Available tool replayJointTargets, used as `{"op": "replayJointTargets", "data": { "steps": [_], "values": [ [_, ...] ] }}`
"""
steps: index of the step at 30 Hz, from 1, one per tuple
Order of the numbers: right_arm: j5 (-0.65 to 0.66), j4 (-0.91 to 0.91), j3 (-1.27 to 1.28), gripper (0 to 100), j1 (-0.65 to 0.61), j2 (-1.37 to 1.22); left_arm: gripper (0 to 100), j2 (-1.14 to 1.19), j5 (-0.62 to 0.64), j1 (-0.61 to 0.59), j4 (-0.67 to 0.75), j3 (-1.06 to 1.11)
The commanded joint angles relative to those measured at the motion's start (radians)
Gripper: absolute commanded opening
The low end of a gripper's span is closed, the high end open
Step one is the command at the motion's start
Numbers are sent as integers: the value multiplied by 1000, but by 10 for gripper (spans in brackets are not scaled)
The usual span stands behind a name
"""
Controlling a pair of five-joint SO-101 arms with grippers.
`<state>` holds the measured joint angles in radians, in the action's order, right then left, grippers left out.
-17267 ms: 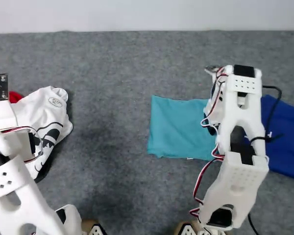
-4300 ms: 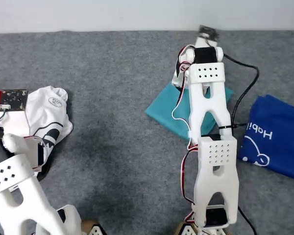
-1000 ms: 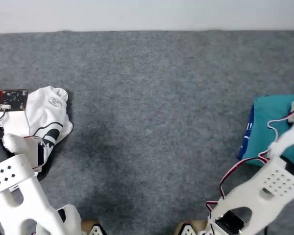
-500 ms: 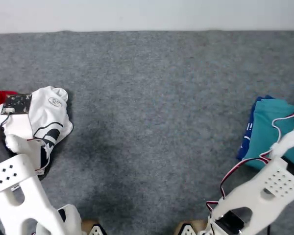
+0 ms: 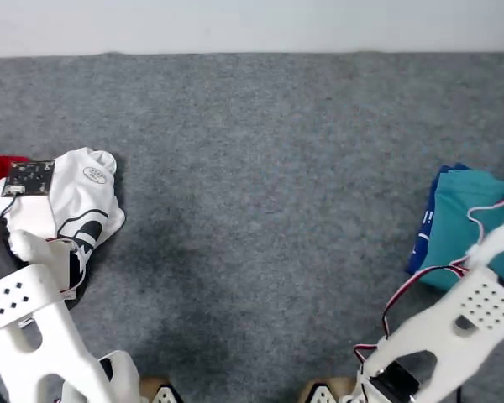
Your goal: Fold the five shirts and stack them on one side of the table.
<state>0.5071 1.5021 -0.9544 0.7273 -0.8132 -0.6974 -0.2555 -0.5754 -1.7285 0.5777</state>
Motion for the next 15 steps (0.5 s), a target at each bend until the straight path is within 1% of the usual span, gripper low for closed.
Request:
{"op": "replayJointTargets", "data": {
  "steps": [1,4,6,8,15],
  "values": [
    [40,-188,-55,9,15,-85,5,-20,-2,6,-2,-2],
    [35,-318,-64,9,12,-150,5,-20,-2,6,-2,1],
    [34,-315,-107,9,8,-140,5,-20,-2,6,0,1],
    [34,-251,-175,9,8,-114,5,-20,-2,6,0,1],
    [31,71,-391,9,-8,-79,5,-20,-2,6,0,1]
  ]
}}
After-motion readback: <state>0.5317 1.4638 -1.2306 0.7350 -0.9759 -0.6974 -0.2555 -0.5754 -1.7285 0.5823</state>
